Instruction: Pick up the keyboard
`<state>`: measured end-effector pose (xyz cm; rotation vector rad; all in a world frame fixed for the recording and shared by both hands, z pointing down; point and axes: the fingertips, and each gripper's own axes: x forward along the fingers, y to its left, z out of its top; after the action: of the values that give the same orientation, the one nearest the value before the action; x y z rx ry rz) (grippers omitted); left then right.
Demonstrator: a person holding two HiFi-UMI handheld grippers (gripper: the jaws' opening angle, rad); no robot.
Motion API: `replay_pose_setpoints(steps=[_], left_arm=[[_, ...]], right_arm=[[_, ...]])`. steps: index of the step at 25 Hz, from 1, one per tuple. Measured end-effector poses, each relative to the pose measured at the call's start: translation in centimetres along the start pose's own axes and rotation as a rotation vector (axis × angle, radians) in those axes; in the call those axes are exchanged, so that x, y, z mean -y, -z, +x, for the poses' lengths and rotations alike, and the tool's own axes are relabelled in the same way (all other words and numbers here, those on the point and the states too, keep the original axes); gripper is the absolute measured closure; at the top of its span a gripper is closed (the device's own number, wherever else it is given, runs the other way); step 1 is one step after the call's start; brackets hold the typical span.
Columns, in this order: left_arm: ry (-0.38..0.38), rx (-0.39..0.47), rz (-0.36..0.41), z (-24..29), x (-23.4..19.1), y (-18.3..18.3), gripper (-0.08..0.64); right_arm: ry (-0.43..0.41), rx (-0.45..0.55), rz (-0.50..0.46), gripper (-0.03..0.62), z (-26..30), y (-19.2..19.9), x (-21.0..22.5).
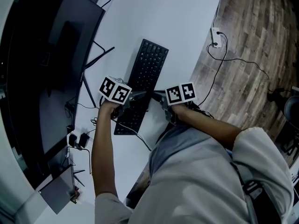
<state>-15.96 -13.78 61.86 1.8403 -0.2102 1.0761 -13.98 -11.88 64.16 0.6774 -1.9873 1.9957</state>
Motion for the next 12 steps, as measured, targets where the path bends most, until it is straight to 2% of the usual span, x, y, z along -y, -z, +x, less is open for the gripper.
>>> replay_pose_setpoints(steps=[6,12], left_arm=[[-0.013,0.045,-0.105,-0.6,-0.5,0.0,0.56],[-0.04,0.111,-0.151,0.1,2.2,1.1,0.56]], right_arm=[[-0.036,-0.032,0.084,0.552,0.6,-0.6,-0.1],[-0.074,-0.087,0.074,0.554,-1.3,1.5,-0.1]])
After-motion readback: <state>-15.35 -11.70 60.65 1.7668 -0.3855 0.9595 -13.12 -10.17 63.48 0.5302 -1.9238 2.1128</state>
